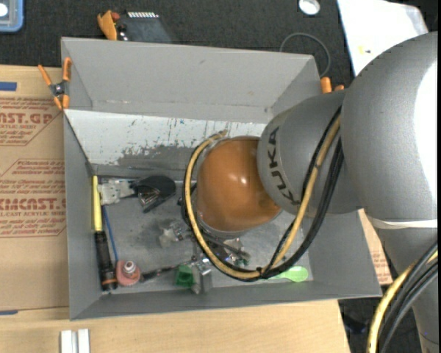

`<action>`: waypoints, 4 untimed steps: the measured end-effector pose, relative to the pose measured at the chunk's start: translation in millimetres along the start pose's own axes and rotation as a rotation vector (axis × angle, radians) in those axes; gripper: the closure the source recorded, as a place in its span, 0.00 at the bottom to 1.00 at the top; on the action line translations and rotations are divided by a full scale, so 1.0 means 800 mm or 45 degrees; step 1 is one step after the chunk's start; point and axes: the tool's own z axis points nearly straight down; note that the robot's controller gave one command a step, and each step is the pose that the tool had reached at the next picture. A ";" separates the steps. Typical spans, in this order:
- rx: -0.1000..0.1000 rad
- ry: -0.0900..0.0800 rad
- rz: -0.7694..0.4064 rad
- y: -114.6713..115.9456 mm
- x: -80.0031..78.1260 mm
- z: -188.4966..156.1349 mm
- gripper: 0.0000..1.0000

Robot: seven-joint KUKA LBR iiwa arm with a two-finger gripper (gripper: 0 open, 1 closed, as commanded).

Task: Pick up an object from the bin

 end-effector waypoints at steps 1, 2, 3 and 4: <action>0.002 -0.009 0.297 -0.019 0.008 0.026 0.00; -0.002 -0.005 0.079 -0.024 0.007 0.033 1.00; -0.002 -0.005 0.079 -0.024 0.007 0.033 1.00; -0.002 -0.002 0.079 -0.024 0.008 0.016 1.00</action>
Offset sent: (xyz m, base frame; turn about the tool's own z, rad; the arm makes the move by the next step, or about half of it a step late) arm 0.0032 -0.0203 -0.0266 0.0611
